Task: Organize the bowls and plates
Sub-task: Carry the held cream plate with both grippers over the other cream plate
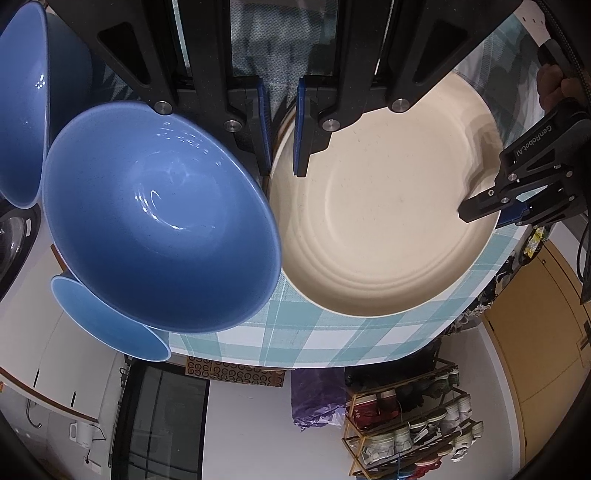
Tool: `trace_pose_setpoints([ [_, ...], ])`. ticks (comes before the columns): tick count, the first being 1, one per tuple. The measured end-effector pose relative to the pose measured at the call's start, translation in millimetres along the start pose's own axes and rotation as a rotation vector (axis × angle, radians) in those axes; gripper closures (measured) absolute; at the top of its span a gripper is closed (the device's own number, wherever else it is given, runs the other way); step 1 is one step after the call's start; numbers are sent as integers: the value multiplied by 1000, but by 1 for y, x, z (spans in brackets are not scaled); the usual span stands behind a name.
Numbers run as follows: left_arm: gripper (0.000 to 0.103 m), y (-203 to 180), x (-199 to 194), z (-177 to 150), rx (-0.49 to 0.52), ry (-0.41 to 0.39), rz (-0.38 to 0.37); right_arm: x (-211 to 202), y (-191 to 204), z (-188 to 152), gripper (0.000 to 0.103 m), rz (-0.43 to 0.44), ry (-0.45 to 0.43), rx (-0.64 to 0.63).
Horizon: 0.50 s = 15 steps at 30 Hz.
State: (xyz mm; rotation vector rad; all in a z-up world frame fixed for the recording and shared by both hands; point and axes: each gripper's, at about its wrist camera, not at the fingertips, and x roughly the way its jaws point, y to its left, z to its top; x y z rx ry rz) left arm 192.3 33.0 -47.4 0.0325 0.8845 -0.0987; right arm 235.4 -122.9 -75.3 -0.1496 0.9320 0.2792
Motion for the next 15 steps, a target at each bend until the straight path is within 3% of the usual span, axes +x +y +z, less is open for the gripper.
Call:
trace_pose_setpoints([
  [15,79,-7,8,-5,58,11,56,9,10,-3,90,-95,-10,-75],
])
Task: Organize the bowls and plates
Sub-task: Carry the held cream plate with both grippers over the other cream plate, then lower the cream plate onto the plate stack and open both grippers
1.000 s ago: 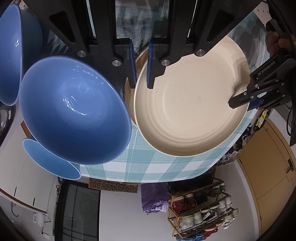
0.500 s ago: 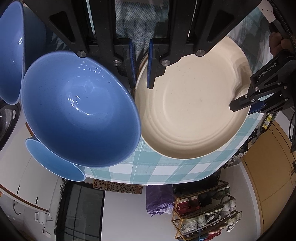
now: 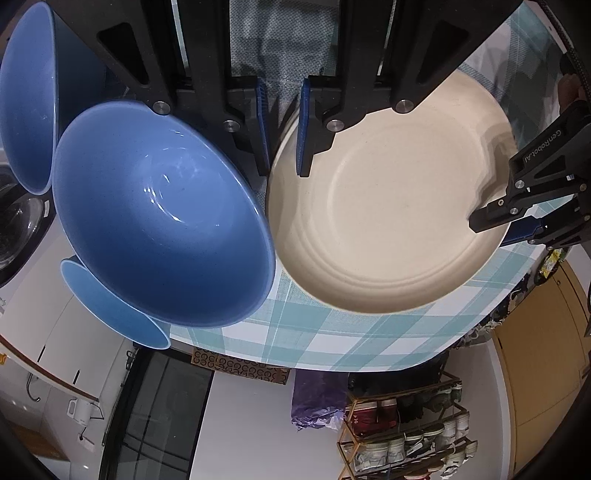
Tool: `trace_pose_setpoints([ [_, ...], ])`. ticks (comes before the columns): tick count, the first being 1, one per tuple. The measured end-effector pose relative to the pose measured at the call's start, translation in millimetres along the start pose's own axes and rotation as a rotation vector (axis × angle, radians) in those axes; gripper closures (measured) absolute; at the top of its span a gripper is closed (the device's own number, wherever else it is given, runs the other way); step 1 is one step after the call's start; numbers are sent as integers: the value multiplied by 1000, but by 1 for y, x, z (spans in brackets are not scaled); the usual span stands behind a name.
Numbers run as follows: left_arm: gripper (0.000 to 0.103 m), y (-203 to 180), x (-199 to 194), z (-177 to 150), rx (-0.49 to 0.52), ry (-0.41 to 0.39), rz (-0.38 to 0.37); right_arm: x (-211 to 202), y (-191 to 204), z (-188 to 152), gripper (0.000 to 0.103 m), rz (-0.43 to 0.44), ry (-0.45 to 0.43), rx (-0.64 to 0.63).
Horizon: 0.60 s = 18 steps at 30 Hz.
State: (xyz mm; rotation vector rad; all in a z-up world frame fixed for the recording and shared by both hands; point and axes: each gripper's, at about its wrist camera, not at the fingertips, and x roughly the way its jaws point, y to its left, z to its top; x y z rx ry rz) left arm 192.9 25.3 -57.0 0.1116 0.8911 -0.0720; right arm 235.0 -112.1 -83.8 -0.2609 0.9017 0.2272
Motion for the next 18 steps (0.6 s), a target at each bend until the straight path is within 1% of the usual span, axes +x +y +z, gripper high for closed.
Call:
trace_pose_setpoints([
  [6,78,-5,2,-2,31,-10,32,3,6,-3,90,-33,-1,-29],
  [8,77,-4,2,-2,30,-10,30,2,8,-4,90,-44,-2,-39],
  [12,76,-3,1,-2,25,-8,21,3,10,-5,86,-41,-3,-48],
  [14,71,-2,2,-2,16,-4,8,2,10,-5,83,-33,-3,-49],
  [15,65,-1,2,-2,10,-1,1,2,10,-6,82,-28,-2,-51],
  [16,59,0,1,-3,4,2,-8,2,10,-6,79,-21,-1,-52],
  [17,57,0,1,-3,-2,7,-13,1,11,-6,74,-11,-3,-50],
  [18,54,1,0,-4,-7,9,-13,-1,11,-6,66,-6,-8,-46],
])
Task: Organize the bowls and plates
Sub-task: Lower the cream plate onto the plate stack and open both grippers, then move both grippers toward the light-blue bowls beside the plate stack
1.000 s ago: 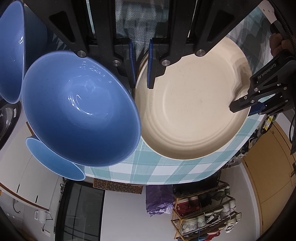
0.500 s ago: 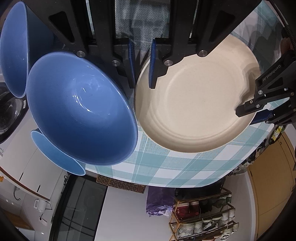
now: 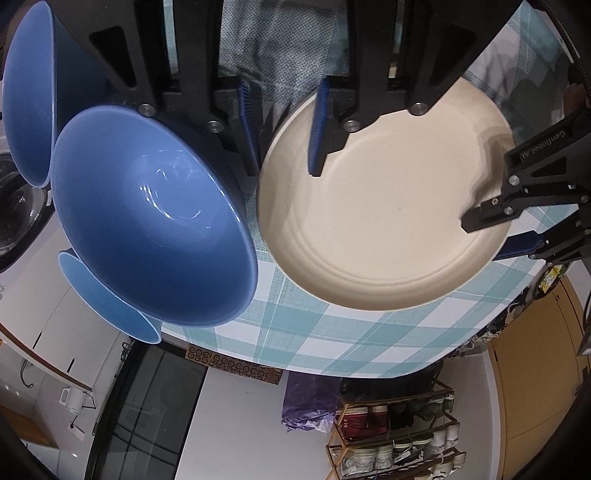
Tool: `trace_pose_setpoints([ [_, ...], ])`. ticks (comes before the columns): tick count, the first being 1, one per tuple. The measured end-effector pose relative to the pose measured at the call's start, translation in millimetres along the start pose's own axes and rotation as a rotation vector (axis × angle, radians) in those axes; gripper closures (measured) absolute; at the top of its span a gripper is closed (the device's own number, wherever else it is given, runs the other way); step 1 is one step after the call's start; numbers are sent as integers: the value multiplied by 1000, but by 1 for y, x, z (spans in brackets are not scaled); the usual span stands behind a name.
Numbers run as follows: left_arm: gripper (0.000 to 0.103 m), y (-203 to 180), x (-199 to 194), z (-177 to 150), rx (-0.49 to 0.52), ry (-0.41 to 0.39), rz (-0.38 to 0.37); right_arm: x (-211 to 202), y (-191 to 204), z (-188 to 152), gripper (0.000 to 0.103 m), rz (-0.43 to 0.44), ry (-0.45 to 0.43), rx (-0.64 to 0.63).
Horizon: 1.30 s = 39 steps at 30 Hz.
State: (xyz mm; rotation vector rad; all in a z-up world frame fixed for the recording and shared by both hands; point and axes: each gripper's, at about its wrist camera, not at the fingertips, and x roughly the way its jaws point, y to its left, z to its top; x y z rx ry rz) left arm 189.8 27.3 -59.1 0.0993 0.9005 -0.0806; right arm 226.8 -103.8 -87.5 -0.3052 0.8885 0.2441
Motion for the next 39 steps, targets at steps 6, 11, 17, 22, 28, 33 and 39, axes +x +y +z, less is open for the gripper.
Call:
trace_pose_setpoints([
  [6,47,9,-15,-3,-42,-19,-9,-18,1,3,40,58,-49,10],
  [11,35,17,-33,-3,-78,-45,-27,-27,4,5,15,166,-58,28],
  [17,1,25,-56,-7,-113,-88,-42,-41,21,6,3,188,-91,-30],
  [22,0,33,-71,-9,-150,-108,-52,-52,20,7,1,216,-108,-21],
  [28,0,29,-88,-5,-153,-140,-48,-72,14,7,1,222,-137,-23],
  [33,0,18,-96,4,-132,-158,-52,-99,-10,9,1,291,-175,27],
  [39,0,0,-97,24,-113,-164,-96,-130,-54,10,1,214,-223,84],
])
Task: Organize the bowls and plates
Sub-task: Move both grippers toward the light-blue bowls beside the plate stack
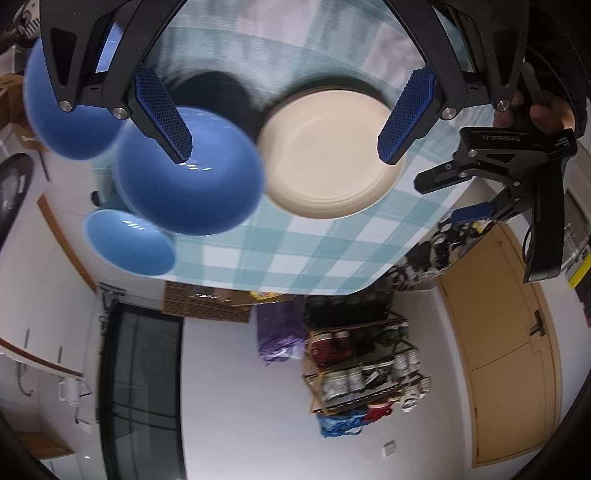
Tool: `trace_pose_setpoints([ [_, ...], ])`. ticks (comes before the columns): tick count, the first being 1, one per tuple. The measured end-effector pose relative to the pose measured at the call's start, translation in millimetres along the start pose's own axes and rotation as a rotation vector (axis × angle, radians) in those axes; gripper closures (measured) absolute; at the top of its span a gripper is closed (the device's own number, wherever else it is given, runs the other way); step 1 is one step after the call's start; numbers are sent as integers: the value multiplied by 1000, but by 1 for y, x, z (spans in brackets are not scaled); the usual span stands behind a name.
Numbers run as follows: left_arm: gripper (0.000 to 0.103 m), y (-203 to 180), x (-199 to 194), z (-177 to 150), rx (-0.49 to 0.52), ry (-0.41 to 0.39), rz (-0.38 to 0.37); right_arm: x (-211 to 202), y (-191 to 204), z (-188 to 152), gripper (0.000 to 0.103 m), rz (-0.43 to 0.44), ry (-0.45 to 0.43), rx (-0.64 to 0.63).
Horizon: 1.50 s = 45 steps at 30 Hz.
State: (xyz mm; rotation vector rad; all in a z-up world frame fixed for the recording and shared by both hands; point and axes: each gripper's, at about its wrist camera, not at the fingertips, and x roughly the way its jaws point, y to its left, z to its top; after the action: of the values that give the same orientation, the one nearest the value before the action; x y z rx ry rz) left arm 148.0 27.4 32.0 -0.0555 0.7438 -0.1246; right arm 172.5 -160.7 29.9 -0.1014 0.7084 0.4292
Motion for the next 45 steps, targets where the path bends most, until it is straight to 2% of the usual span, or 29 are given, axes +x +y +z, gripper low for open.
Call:
trace_pose_setpoints([
  [5,0,-23,2,17,31,-12,-30,-25,-35,5,1,-61,-26,37],
  [15,0,-63,14,54,55,-24,-97,-56,-109,17,1,-126,-38,128],
  [25,0,-102,42,88,115,-6,-119,-81,-179,29,1,-186,-45,207],
  [35,0,-128,77,123,137,5,-133,-70,-227,54,1,-204,-36,263],
  [45,0,-149,114,144,171,35,-124,-38,-245,67,1,-183,-6,273],
])
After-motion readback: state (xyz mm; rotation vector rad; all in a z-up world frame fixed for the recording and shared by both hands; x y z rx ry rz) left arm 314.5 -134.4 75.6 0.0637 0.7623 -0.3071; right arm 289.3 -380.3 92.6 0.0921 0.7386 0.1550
